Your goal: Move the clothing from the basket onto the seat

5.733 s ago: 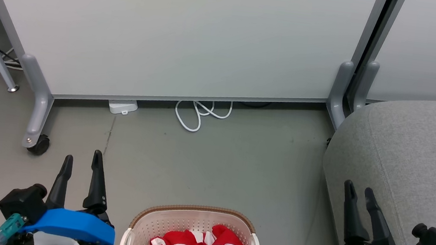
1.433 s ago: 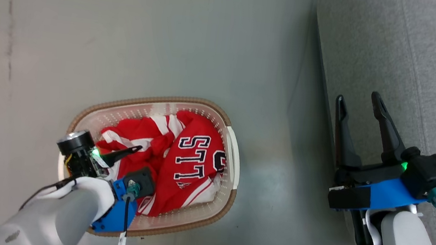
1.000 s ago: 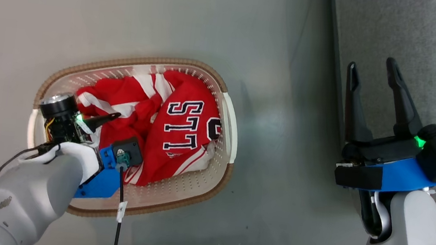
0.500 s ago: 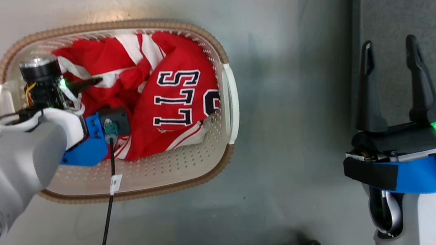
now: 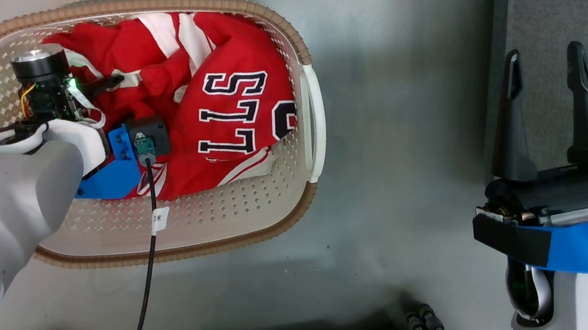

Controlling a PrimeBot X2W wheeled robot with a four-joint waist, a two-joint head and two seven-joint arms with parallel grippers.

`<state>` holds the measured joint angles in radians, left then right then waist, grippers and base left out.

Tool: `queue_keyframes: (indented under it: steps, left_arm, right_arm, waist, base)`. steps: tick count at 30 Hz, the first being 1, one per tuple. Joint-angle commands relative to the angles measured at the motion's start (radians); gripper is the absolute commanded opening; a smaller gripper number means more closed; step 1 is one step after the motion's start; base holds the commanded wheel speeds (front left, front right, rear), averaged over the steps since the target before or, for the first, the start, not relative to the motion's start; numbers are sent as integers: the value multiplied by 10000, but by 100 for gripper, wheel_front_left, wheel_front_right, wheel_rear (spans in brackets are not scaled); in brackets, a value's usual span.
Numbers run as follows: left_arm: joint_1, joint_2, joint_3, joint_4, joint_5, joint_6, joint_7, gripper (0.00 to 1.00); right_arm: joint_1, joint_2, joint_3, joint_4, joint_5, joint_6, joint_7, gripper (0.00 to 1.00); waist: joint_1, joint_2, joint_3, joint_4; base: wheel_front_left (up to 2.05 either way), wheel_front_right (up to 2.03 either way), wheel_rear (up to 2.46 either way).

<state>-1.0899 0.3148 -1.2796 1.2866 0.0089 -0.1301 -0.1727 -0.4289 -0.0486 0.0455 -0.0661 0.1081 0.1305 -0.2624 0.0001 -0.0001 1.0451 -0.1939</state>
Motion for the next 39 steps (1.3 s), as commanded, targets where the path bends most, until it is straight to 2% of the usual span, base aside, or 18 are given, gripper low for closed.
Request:
queue_keyframes:
  steps: [1,5,6,7,24,34,39]
  left_arm:
    - [-185,16,-29,18,-64,-1,101,100]
    - [-23,11,-30,25,-155,-1,535,100]
    - [25,-8,-28,28,-121,-1,602,36]
    - [89,-34,-31,30,-95,-1,671,0]
    - [393,-400,-30,26,-629,-1,459,0]
    - [853,-964,-31,-82,-1582,-1,-311,0]
    - [1161,-1308,4,-299,-2447,-1,-676,0]
  right_arm:
    - [47,-32,-26,-87,1,4,-38,100]
    - [36,-32,16,-168,32,4,-38,100]
    - [33,-32,27,-179,45,4,-38,100]
    - [26,-32,36,-182,60,4,-38,100]
    - [-211,-32,0,10,96,4,-38,100]
    - [-238,-32,-55,380,-65,4,-38,100]
    - [-77,-32,-149,647,-258,4,-38,100]
  waist:
    - [-1,1,44,-10]
    - [-1,1,99,-48]
    - [-1,1,105,-57]
    - [-1,1,106,-66]
    - [-1,1,-471,-5]
    - [-1,1,-1601,449]
    - [-1,1,-2499,795]
  base:
    - [0,0,0]
    - [0,0,0]
    - [0,0,0]
    - [0,0,0]
    - [0,0,0]
    - [0,0,0]
    - [0,0,0]
